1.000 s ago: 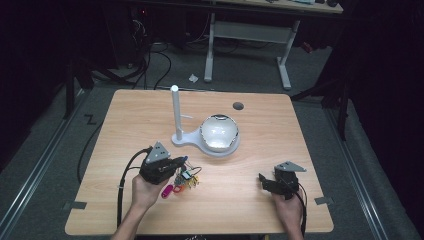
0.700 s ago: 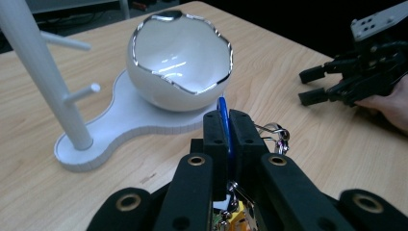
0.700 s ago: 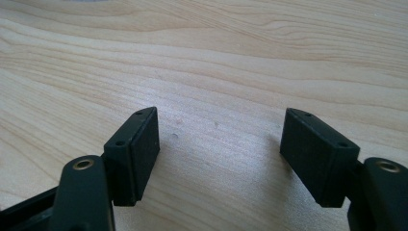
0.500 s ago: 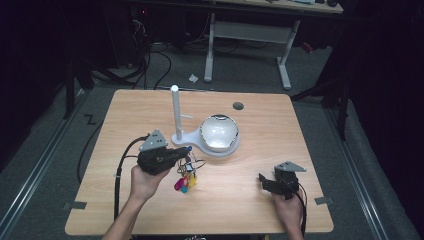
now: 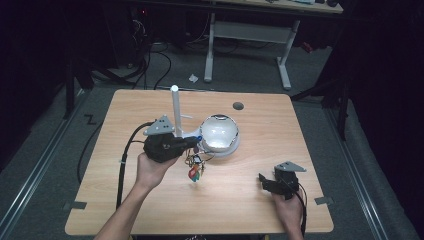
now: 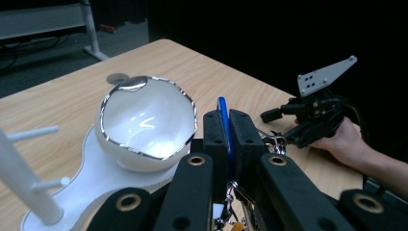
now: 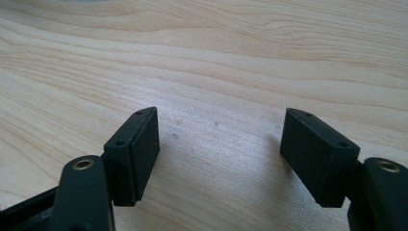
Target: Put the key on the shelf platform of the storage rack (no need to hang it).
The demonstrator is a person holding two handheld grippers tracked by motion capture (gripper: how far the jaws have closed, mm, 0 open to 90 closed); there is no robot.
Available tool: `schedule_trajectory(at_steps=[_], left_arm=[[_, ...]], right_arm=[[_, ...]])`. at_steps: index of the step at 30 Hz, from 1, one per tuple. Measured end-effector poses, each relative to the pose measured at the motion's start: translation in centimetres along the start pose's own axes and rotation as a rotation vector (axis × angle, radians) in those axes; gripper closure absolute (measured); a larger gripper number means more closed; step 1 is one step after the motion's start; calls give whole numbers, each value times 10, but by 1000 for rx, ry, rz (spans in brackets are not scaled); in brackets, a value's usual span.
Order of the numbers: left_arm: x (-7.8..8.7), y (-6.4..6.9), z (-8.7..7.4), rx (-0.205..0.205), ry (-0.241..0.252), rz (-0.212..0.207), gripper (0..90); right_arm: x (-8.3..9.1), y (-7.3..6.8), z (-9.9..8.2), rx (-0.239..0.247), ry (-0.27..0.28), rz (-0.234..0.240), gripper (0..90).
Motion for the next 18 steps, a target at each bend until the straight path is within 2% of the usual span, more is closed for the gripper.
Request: schedule_trajectory(at_steps=[4,8,18], left_arm=[[-5,12,3,19,-15,-9,871],[-10,22,6,12,-21,-23,872],[-24,44,16,27,-34,-36,872]], right_arm=[[0,0,0,1,0,0,302],[0,0,0,1,0,0,301],[0,0,0,1,0,0,301]])
Point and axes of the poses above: each handheld gripper's, and its own axes: x roughly backward along the jaws, z roughly out of its top, y roughly to its right, the point moved 3 cm from there along -x, roughly forward along the jaws, and after that the axes turned 8 degrees about y, right-handed, at the moved point
